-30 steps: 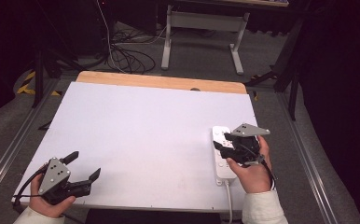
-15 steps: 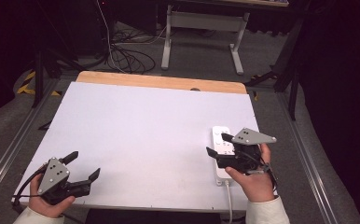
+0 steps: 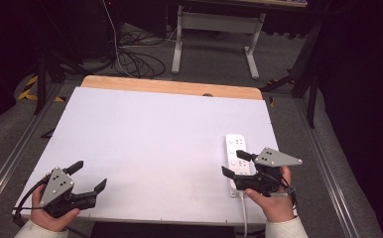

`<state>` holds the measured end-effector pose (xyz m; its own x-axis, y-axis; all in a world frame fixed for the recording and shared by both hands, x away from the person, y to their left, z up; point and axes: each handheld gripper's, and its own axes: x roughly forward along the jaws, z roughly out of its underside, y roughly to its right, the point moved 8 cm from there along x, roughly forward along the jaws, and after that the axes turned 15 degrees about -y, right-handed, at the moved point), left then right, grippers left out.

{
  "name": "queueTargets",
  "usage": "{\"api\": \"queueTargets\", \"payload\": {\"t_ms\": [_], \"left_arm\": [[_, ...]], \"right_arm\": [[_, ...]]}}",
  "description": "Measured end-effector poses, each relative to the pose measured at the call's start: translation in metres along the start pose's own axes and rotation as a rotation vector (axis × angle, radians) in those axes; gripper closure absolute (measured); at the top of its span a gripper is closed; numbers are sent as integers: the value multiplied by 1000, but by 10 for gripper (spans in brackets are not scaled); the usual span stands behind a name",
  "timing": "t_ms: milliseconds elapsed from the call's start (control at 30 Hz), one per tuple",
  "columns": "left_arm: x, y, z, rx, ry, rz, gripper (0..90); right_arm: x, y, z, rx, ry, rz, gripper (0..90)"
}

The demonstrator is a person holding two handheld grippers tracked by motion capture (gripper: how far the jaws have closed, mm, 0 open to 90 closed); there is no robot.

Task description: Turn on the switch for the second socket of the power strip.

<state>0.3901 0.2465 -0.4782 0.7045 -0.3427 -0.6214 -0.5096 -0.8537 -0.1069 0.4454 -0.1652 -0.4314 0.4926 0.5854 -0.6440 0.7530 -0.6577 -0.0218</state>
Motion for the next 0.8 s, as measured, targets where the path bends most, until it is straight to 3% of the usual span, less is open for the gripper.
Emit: {"api": "queueTargets", "payload": {"t_ms": [267, 567, 800], "left_arm": [[0, 1, 0, 0, -2, 4, 129], [2, 2, 3, 4, -18, 3, 127], [3, 0, 5, 8, -26, 3, 125]], "right_arm": [[6, 1, 16, -16, 18, 5, 257], [20, -3, 36, -64, -10, 21, 240], [32, -1, 55, -43, -43, 19, 240]]}}
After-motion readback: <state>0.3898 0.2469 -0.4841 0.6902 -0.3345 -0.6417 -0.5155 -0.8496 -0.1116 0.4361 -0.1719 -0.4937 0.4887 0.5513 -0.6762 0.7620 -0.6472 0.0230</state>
